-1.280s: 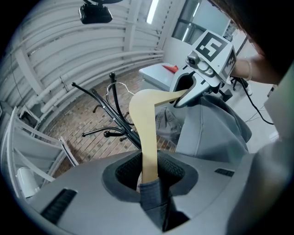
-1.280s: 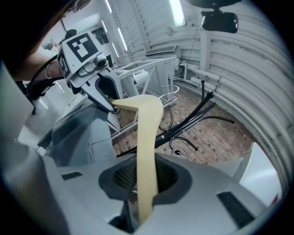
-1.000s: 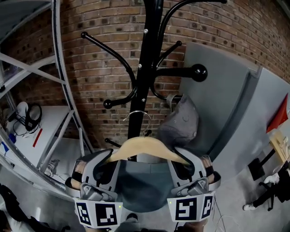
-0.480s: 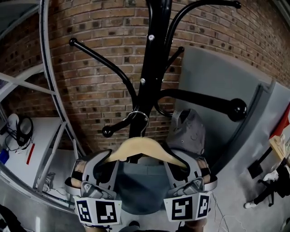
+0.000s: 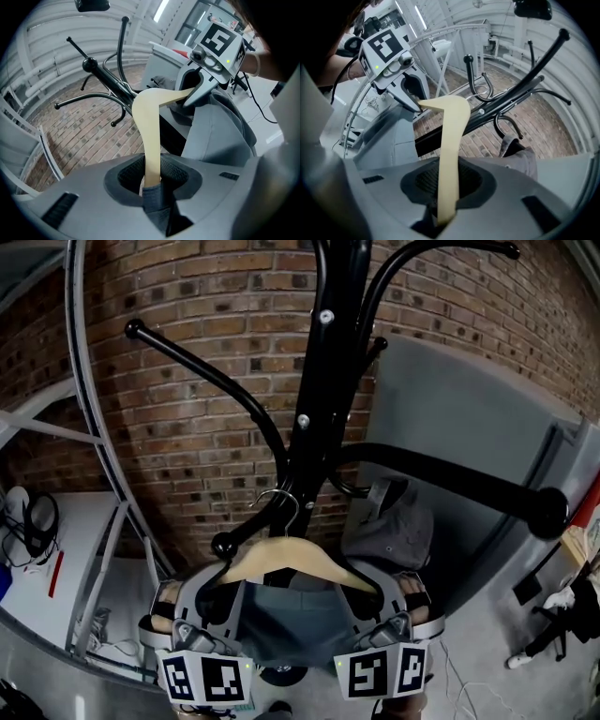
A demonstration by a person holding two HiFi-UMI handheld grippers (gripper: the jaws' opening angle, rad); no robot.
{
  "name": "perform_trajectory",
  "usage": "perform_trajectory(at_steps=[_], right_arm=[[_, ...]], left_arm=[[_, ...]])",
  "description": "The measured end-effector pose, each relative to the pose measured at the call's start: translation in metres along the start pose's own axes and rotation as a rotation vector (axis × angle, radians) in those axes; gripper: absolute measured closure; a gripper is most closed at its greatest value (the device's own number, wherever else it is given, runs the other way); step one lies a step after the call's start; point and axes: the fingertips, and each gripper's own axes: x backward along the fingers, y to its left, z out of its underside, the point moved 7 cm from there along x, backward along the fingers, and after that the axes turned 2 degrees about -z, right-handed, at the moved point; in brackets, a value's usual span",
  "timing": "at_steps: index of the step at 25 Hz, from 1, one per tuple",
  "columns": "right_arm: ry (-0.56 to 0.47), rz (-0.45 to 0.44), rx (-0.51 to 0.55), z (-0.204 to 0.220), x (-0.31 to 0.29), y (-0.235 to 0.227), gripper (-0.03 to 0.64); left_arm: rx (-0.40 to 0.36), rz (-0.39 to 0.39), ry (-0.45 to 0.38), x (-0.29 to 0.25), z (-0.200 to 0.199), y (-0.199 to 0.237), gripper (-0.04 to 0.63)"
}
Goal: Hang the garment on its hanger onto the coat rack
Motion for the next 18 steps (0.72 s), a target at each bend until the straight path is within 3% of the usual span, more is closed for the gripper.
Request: perform_trajectory(at_steps=[13, 18], right_arm=[[0.029, -0.046, -0.022, 0.005, -0.013, 0.016, 0.538], [-0.010, -0.048, -0.064, 0.004, -0.013, 0.017, 0.538]], left_arm=[[0.023, 0.036, 0.029, -0.003, 0.018, -0.010, 0.497], [0.033, -0.005, -0.007, -0.002, 0.020, -0.012, 0.497]])
